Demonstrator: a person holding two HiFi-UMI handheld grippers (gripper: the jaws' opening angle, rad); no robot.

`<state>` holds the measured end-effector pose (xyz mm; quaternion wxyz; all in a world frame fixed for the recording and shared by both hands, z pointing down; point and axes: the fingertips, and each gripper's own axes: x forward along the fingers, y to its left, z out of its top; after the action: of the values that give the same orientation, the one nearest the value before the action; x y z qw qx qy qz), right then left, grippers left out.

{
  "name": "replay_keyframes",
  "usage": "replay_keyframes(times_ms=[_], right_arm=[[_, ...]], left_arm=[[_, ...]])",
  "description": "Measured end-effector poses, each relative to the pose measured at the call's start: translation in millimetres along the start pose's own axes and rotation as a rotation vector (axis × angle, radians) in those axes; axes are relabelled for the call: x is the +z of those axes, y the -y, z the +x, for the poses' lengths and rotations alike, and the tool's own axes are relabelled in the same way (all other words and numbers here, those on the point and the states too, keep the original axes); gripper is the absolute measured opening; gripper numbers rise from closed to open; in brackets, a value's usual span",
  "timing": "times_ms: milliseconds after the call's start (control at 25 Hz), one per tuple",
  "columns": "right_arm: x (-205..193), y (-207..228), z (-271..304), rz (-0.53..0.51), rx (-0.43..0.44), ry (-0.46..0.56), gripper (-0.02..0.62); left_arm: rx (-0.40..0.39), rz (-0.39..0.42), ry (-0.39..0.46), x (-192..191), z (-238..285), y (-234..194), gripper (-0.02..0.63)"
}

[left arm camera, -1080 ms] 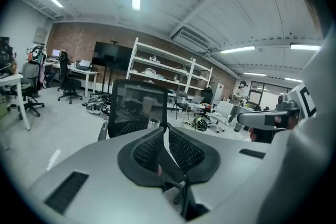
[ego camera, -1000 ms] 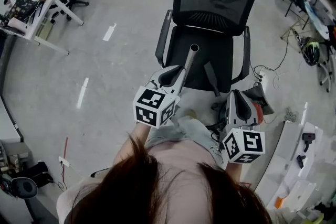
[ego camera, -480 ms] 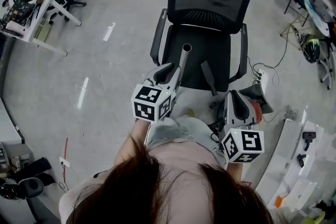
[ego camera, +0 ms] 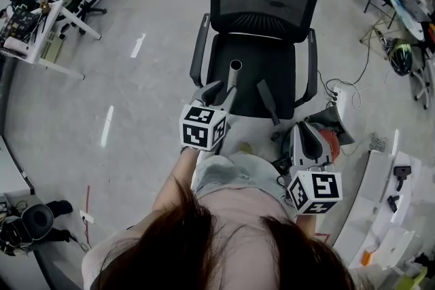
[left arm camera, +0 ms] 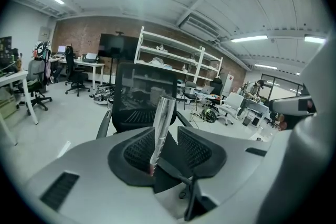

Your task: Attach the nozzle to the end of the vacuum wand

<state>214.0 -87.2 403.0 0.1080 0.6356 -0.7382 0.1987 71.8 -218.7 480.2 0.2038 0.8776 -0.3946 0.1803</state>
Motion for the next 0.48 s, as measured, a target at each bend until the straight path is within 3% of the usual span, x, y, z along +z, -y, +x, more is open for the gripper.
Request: replay_keyframes(times_ms=[480], right_arm=[[-9.7, 13.5, 4.4, 0.027, -0.033, -0.04, 0.028]], left_arm=[[0.016, 0.019, -0.081, -18.3, 40.0, -15.0, 0.157]])
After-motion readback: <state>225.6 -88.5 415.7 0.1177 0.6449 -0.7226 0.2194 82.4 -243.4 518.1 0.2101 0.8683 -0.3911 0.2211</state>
